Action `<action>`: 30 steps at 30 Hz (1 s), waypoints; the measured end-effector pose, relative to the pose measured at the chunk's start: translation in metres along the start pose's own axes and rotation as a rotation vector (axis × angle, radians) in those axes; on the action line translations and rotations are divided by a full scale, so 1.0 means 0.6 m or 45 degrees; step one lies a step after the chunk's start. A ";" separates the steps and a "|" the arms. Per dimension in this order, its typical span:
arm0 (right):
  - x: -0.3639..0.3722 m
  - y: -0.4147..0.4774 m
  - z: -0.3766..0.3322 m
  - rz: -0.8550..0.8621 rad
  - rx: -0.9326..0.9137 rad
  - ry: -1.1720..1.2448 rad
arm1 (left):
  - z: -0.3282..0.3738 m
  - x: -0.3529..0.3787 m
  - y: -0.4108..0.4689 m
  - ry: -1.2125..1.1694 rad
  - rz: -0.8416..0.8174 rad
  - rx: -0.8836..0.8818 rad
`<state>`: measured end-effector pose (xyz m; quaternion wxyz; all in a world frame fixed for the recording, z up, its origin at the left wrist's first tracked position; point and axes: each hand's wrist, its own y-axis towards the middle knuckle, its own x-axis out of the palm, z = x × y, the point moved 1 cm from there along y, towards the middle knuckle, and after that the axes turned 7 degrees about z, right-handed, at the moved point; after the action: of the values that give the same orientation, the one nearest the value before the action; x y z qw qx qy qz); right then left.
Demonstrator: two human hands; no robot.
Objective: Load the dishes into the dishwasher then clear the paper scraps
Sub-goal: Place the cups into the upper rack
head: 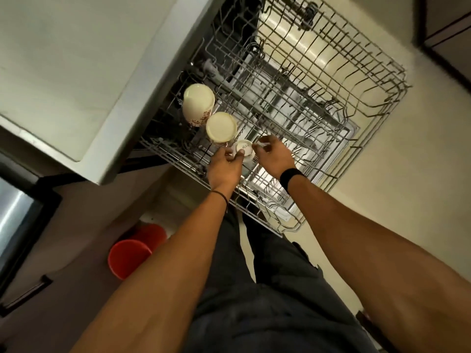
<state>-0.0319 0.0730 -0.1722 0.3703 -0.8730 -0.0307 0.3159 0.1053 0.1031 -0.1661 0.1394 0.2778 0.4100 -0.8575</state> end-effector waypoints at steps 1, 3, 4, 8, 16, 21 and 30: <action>-0.010 -0.012 -0.004 -0.012 -0.022 0.034 | 0.008 -0.008 -0.012 -0.022 -0.022 0.031; -0.031 -0.044 -0.015 -0.023 -0.064 0.125 | 0.024 -0.029 -0.043 -0.095 -0.071 0.109; -0.042 -0.061 -0.019 -0.023 -0.083 0.170 | 0.030 -0.039 -0.058 -0.128 -0.087 0.167; -0.088 -0.133 -0.043 -0.007 -0.161 0.321 | 0.072 -0.091 -0.121 -0.220 -0.161 0.370; -0.125 -0.225 -0.063 0.072 -0.268 0.511 | 0.107 -0.164 -0.178 -0.376 -0.220 0.493; -0.115 -0.253 -0.115 0.074 -0.361 0.598 | 0.094 -0.224 -0.165 -0.480 -0.183 0.540; 0.015 -0.334 -0.345 -0.056 -0.566 0.693 | 0.038 -0.468 -0.092 -0.771 0.033 0.637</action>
<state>0.1303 0.0906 0.0655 0.1724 -0.9836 -0.0178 0.0490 0.2978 0.1230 0.0457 0.1927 0.0429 0.1253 -0.9723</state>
